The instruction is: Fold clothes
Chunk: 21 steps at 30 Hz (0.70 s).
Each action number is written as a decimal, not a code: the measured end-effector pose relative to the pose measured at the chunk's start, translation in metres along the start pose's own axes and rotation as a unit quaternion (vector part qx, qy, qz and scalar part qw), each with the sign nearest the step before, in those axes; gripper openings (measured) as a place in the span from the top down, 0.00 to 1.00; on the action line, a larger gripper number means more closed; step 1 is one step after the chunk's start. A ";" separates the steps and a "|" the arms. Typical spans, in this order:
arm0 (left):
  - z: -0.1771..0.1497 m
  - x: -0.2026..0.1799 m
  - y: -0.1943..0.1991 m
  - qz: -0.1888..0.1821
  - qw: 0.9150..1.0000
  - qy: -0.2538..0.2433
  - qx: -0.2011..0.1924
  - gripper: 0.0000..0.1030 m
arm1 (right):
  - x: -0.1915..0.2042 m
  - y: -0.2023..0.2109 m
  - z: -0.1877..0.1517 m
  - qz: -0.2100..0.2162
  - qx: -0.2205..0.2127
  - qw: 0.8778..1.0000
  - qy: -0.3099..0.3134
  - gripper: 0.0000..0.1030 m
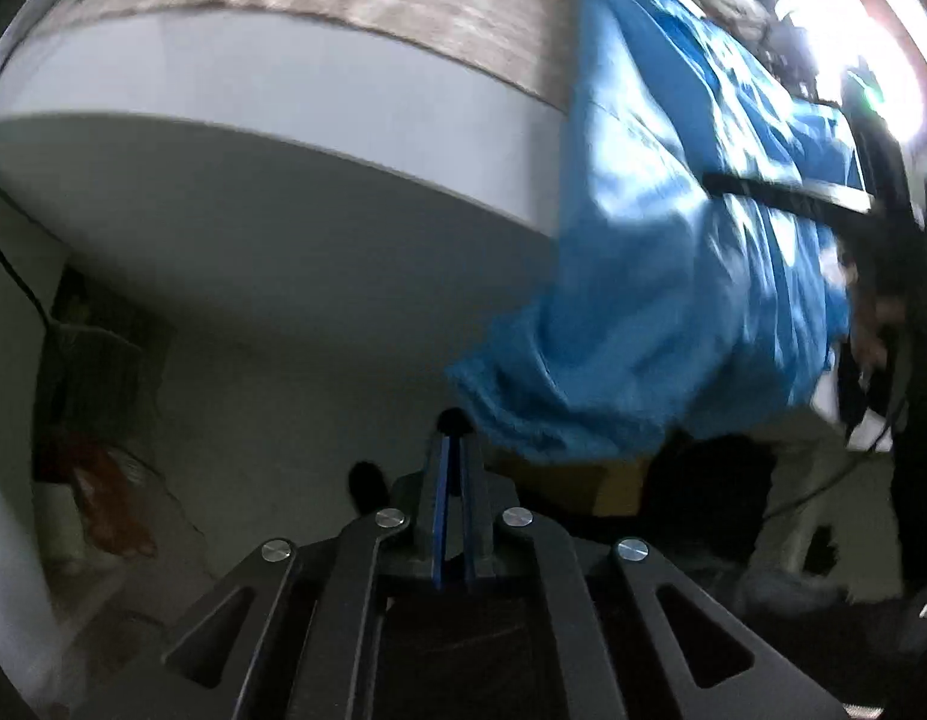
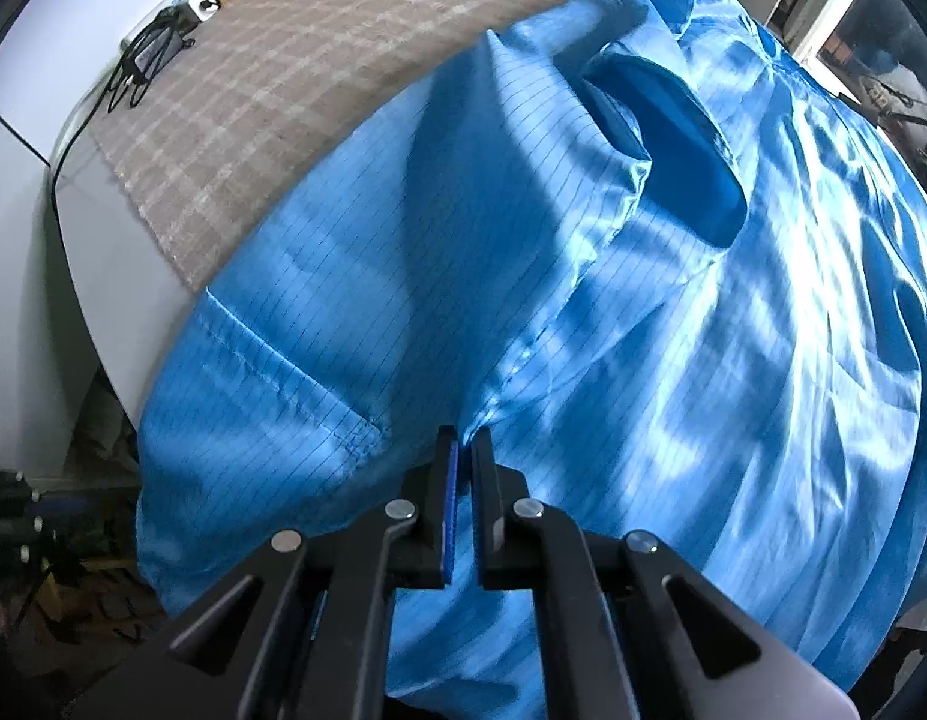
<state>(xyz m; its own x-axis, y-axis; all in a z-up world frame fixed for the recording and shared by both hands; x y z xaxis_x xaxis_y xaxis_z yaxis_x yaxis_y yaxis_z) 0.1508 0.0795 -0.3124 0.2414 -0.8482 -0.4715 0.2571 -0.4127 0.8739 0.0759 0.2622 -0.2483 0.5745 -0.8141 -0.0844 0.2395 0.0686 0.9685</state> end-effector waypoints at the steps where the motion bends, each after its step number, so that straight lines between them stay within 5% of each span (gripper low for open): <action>1: 0.005 -0.003 -0.003 -0.007 1.000 -0.004 -0.006 0.88 | 0.000 0.000 0.000 0.001 0.000 1.000 0.000 0.96; 4: 0.017 -0.014 -0.020 -0.017 0.999 -0.032 -0.007 0.64 | -0.003 0.004 -0.001 0.005 -0.001 1.000 -0.005 0.96; 6: 0.022 -0.017 -0.033 -0.024 0.999 -0.041 -0.004 0.63 | -0.005 0.007 -0.002 0.004 -0.003 1.000 -0.005 0.96; 9: 0.022 -0.032 -0.059 -0.067 0.997 -0.040 0.018 0.83 | 0.000 0.010 -0.001 0.000 -0.007 1.000 -0.004 0.96; 10: 0.019 -0.038 -0.065 -0.079 0.996 -0.042 0.026 1.00 | 0.011 0.008 0.003 -0.001 -0.007 1.000 -0.005 0.96; 16: -0.007 -0.068 -0.028 -0.130 0.991 -0.032 0.029 0.99 | 0.003 0.025 0.011 -0.013 -0.031 0.999 -0.013 0.97; 21: -0.033 -0.052 -0.009 -0.048 0.996 -0.060 0.044 0.99 | -0.012 0.020 0.017 -0.015 -0.018 1.000 -0.019 0.97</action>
<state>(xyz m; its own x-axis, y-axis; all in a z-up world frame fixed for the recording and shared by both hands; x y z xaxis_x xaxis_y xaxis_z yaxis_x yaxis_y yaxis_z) 0.1671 0.1380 -0.3000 0.1049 -0.8344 -0.5411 0.1897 -0.5174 0.8345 0.0607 0.2631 -0.2241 0.5373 -0.8370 -0.1039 0.2852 0.0644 0.9563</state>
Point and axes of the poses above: each gripper's, at about its wrist camera, not at the fingertips, and y roughly against the way its jaws point, x to its left, z to its top, the point moved 9 cm from there along -y, roughly the way its jaws point, and after that the axes turned 5 degrees about -z, right-handed, at the moved point
